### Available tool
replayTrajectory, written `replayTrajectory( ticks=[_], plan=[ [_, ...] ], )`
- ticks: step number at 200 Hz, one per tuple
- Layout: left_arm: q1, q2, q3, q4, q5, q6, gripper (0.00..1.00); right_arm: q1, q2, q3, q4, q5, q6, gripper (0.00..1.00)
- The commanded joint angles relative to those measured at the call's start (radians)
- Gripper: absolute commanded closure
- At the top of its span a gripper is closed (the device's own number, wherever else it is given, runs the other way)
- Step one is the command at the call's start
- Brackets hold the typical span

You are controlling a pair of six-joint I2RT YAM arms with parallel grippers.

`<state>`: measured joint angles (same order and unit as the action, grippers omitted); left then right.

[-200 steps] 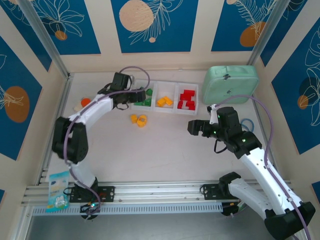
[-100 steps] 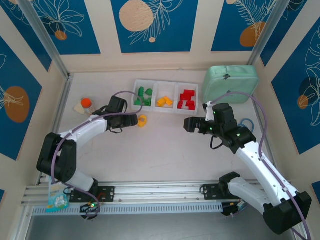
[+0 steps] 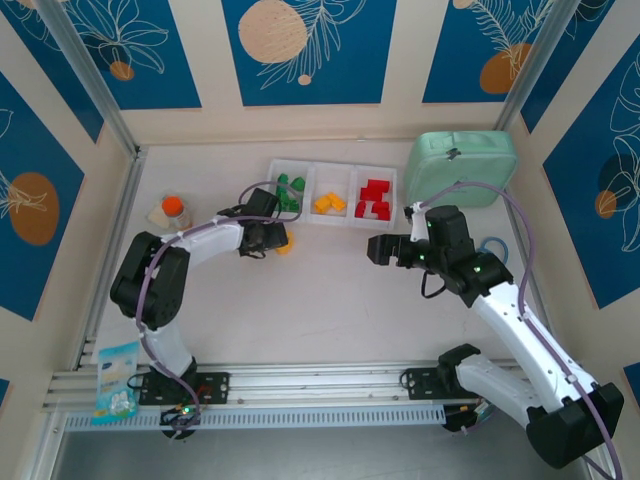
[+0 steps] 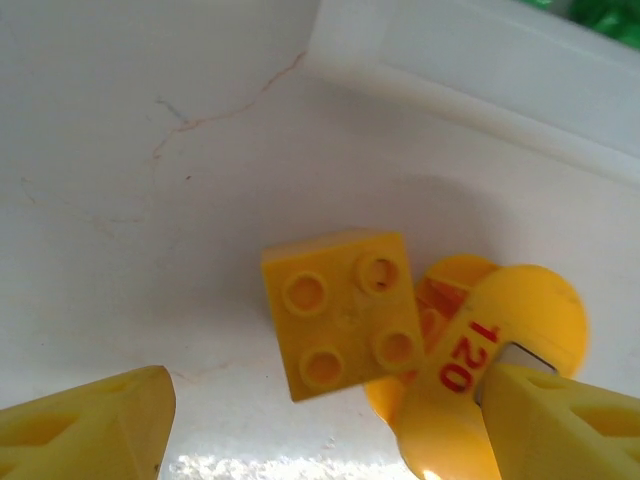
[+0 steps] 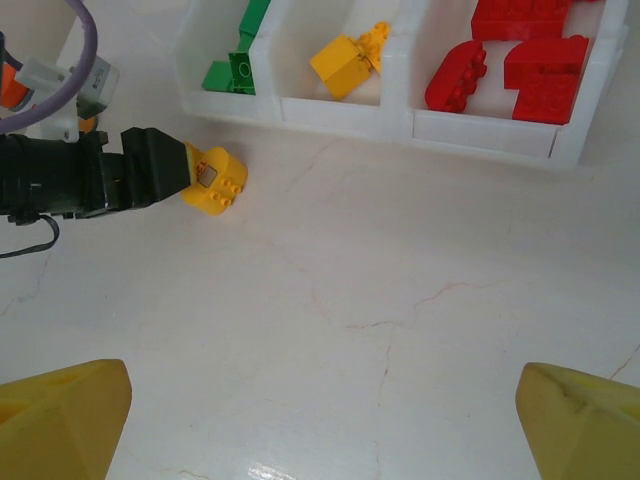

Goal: Sort the legos into containers by color
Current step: Pick up the lego from the center of the table.

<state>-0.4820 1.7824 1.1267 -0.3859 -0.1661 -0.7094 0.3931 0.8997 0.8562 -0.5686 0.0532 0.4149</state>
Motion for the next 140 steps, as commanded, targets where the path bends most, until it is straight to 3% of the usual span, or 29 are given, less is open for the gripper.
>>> replayTrajectory(
  ticks=[1, 140],
  plan=[
    [0.002, 0.012, 0.04, -0.014, -0.066, -0.032, 0.22, -0.004, -0.03, -0.011, -0.003, 0.007, -0.029, 0.01],
    [0.039, 0.112, 0.093, -0.005, -0.056, 0.011, 0.54, -0.02, -0.026, -0.022, -0.003, -0.01, -0.024, 0.01]
  ],
)
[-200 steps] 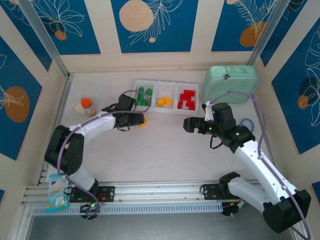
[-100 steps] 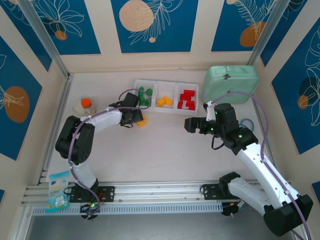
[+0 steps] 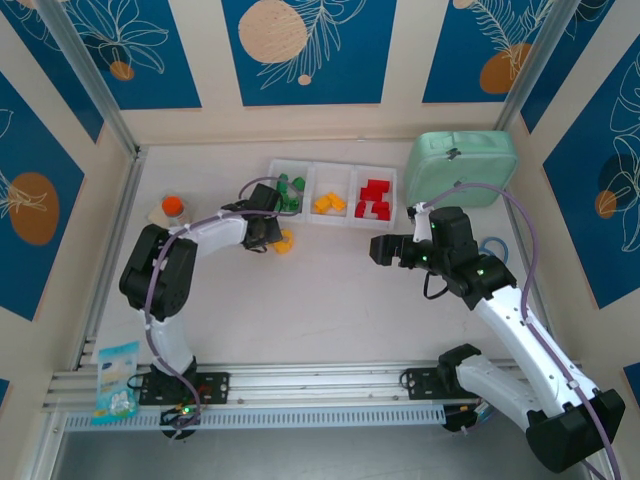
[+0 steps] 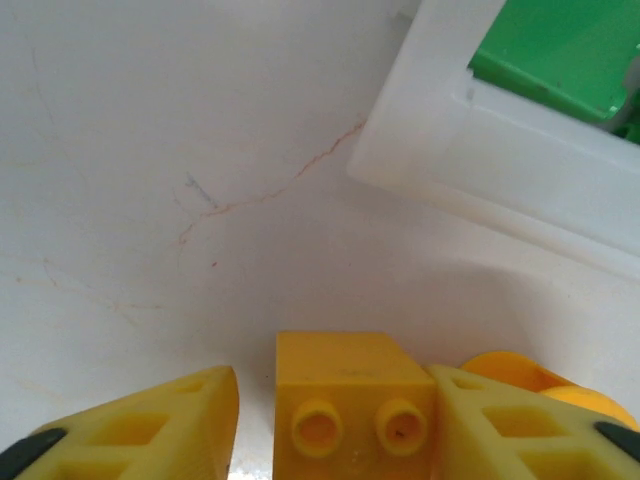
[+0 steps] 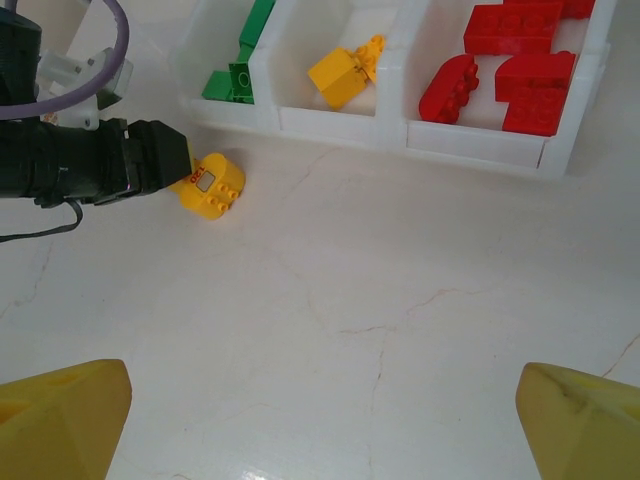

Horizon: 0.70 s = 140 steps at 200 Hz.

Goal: Sort the legos into containers by color
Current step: Pick up the lego from the center of the table.

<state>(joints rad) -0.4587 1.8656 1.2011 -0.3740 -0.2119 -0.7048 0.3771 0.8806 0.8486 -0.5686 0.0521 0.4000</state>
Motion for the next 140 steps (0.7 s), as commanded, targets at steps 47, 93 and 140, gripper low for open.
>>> replayTrajectory(
  ticks=[47, 93, 140],
  plan=[
    [0.035, 0.004, -0.044, 0.007, -0.009, 0.024, 0.63, -0.005, 0.002, -0.016, 0.014, -0.005, -0.007, 0.01],
    [0.04, -0.048, -0.165, 0.182, 0.133, 0.002, 0.8, -0.006, 0.026, -0.021, 0.03, -0.017, 0.002, 0.01],
    [0.031, -0.166, -0.2, 0.155, 0.151, 0.018, 0.86, -0.01, 0.023, -0.035, 0.047, -0.018, 0.008, 0.01]
  ],
)
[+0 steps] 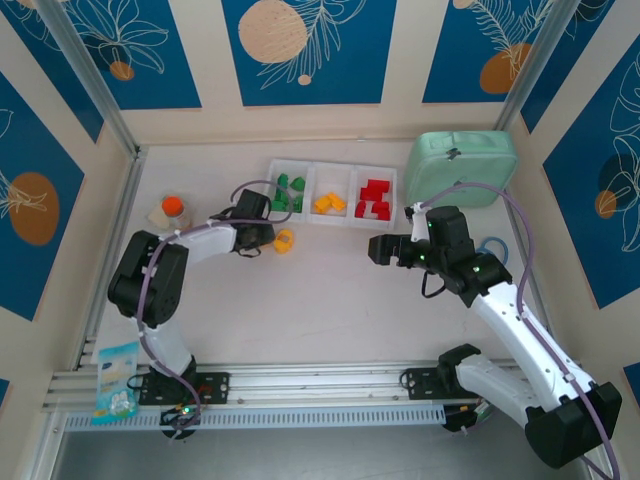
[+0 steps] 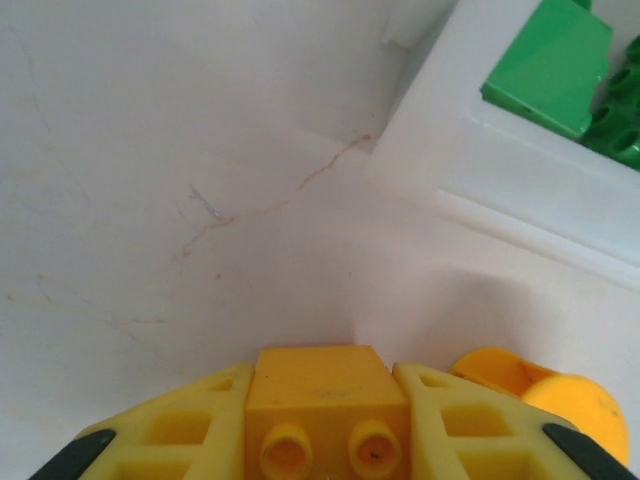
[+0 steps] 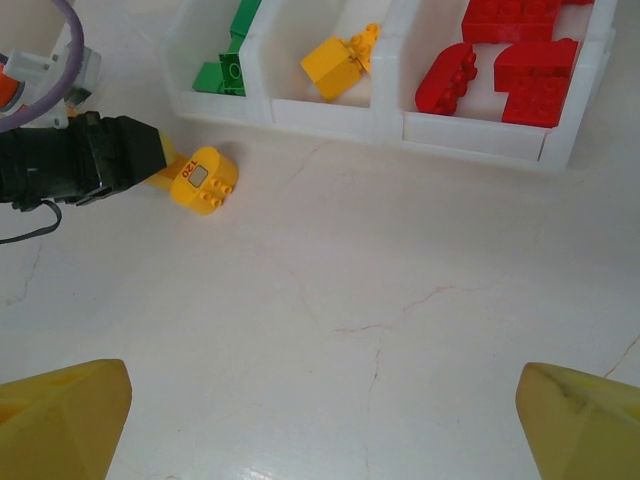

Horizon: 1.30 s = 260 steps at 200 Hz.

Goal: Sort the legos into containers by color
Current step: Pick up the lego from the center of the table, then place the lego in the container.

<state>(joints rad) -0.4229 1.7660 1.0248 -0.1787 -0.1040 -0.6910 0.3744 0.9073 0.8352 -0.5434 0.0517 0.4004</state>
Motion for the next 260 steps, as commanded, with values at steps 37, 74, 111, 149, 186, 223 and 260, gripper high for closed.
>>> replayTrajectory(
  ticks=[37, 74, 111, 149, 186, 223, 260],
  plan=[
    [-0.006, -0.167, 0.031, -0.114, 0.021, 0.027, 0.86, -0.01, 0.016, -0.028, 0.047, -0.036, 0.016, 0.01],
    [-0.026, -0.19, 0.132, -0.134, 0.054, 0.038, 0.85, -0.012, 0.009, -0.027, 0.042, -0.03, 0.016, 0.01],
    [-0.071, -0.021, 0.381, -0.135, 0.117, 0.061, 0.82, -0.037, -0.001, -0.047, 0.073, -0.086, 0.047, 0.01],
    [-0.109, 0.237, 0.67, -0.105, 0.163, 0.057, 0.81, -0.052, -0.033, -0.039, 0.009, -0.08, 0.028, 0.01],
    [-0.12, 0.497, 1.004, -0.144, 0.215, 0.031, 0.8, -0.065, -0.075, -0.068, 0.015, -0.086, 0.036, 0.01],
    [-0.143, 0.656, 1.231, -0.195, 0.2, 0.034, 0.78, -0.068, -0.038, -0.038, -0.012, -0.098, 0.028, 0.01],
    [-0.147, 0.684, 1.252, -0.229, 0.168, 0.045, 0.73, -0.071, -0.018, -0.027, -0.019, -0.095, 0.023, 0.01]
  ],
)
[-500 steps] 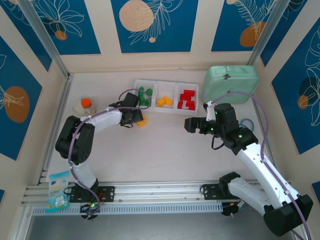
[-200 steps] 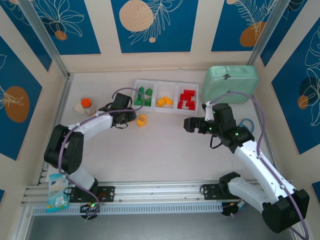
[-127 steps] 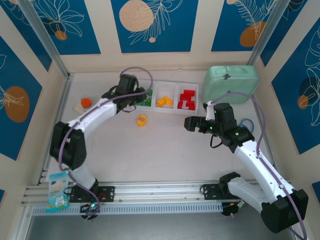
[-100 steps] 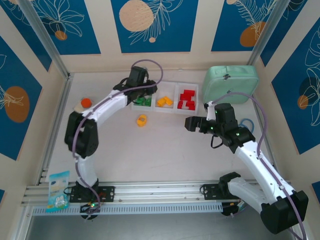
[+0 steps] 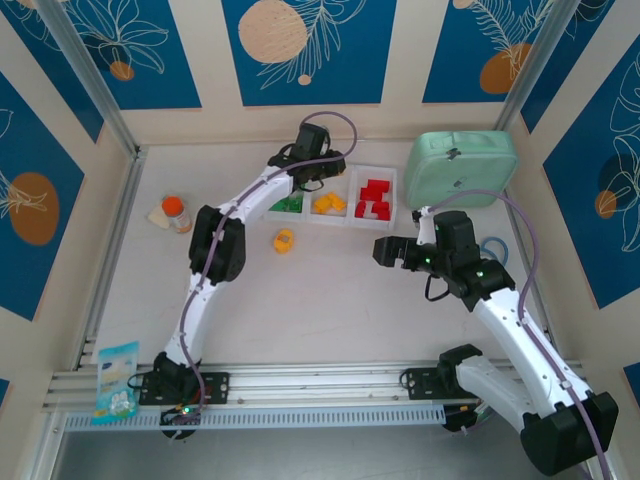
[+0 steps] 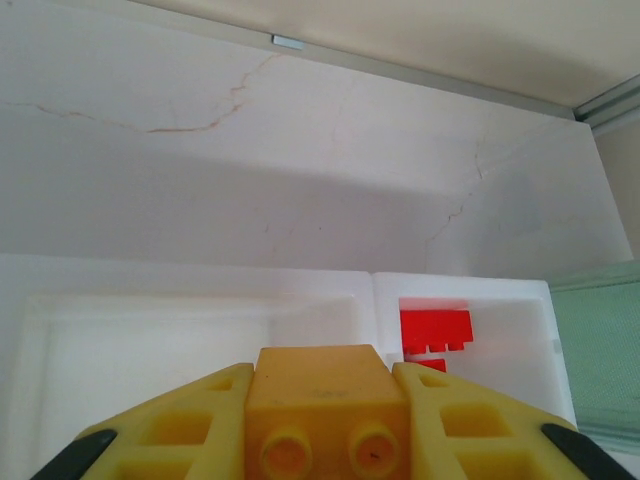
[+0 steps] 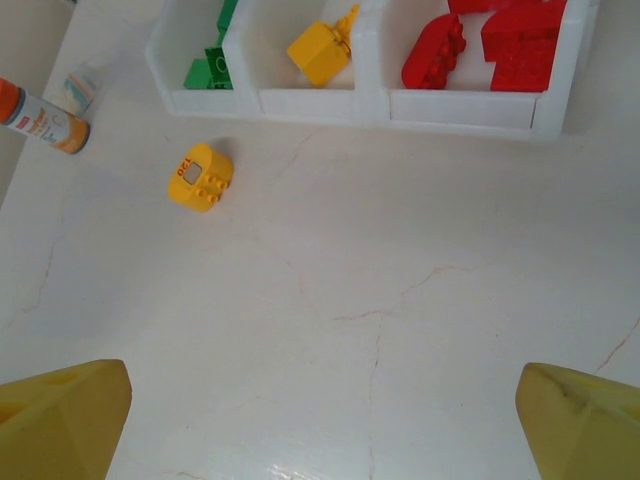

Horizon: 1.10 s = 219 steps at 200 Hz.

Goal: Sort the legos into containers by color
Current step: Place the lego in the container.

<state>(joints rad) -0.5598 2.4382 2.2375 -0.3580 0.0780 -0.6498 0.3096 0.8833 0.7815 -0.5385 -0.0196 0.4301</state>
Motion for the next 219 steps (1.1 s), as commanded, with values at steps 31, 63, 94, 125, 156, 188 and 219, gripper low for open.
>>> replayTrajectory(
  ticks=[31, 63, 94, 125, 156, 188, 219],
  plan=[
    [-0.015, 0.01, 0.033, -0.086, -0.035, 0.029, 0.69, -0.005, 0.018, 0.026, -0.021, -0.022, -0.002, 0.01],
    [-0.018, 0.018, 0.03, -0.107, -0.01, 0.039, 0.49, -0.005, 0.032, 0.029, -0.033, -0.022, -0.004, 0.01],
    [-0.022, -0.012, 0.021, -0.127, -0.041, 0.077, 0.32, -0.005, 0.034, 0.037, -0.045, -0.028, -0.007, 0.01],
    [-0.023, -0.122, -0.082, -0.111, -0.07, 0.117, 0.21, -0.006, 0.029, 0.051, -0.061, -0.025, -0.011, 0.01],
    [-0.029, -0.334, -0.33, -0.034, -0.118, 0.183, 0.01, -0.006, 0.023, 0.058, -0.075, -0.024, -0.013, 0.01],
    [-0.032, -0.597, -0.704, 0.051, -0.161, 0.216, 0.01, -0.005, 0.022, 0.06, -0.073, -0.026, -0.013, 0.01],
    [-0.032, -0.79, -1.007, 0.069, -0.157, 0.244, 0.01, -0.005, 0.038, 0.059, -0.055, -0.04, -0.01, 0.01]
  ],
)
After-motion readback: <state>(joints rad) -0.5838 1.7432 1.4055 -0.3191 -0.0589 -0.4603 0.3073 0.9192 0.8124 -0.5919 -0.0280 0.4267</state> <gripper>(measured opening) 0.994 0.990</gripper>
